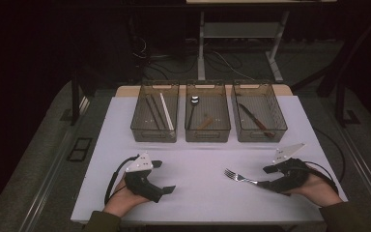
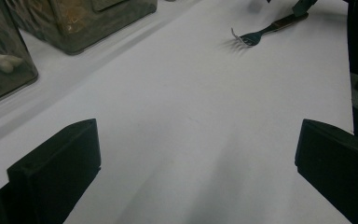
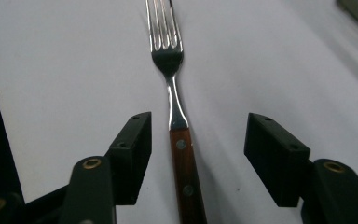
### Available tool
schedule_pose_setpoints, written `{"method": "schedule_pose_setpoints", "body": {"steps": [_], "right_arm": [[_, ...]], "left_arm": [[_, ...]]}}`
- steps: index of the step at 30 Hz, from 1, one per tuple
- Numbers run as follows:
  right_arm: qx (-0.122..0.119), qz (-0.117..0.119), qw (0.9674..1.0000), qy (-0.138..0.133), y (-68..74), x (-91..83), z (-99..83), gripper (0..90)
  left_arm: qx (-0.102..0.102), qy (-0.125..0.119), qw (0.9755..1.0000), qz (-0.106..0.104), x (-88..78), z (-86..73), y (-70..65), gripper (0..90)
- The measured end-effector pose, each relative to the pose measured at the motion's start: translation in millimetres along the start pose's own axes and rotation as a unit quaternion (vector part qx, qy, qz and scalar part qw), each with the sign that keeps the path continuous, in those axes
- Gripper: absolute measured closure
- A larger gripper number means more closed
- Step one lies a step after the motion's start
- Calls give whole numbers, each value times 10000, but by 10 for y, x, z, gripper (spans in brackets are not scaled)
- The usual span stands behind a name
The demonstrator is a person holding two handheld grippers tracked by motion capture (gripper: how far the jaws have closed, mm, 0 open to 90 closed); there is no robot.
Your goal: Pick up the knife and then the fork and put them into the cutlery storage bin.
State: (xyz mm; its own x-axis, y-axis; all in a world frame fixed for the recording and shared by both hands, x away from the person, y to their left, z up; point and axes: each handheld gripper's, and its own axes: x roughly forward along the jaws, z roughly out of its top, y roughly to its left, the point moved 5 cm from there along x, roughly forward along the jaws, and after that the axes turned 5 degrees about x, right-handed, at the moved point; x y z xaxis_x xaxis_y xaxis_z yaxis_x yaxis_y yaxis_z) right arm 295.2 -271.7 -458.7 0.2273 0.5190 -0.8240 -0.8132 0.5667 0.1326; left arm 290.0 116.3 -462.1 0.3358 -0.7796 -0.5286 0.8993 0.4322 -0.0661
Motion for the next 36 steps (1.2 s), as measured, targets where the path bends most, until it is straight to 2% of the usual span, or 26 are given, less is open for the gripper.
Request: {"method": "schedule_pose_setpoints", "body": {"steps": [6,12,16,25,27,31,36], "right_arm": [[-155,122,9994,301,32,43,15,544],[-424,27,9967,692,47,101,26,616],[-515,44,9949,865,55,146,48,678],[-723,22,9901,1203,60,221,82,734],[-788,-3,9876,1357,70,234,105,736],[-899,-38,9803,1761,89,261,165,736],[-970,-66,9721,2136,101,294,225,758]], "left_arm": [[9,12,10000,0,3,0,-1,0],[2,11,10000,8,8,0,-3,0],[0,17,10000,12,3,-4,3,0],[-4,26,10000,8,10,-5,2,0],[-1,41,10000,-1,13,-7,3,0],[2,42,10000,-4,15,-7,0,0],[-1,55,10000,-1,18,-12,5,0]]}}
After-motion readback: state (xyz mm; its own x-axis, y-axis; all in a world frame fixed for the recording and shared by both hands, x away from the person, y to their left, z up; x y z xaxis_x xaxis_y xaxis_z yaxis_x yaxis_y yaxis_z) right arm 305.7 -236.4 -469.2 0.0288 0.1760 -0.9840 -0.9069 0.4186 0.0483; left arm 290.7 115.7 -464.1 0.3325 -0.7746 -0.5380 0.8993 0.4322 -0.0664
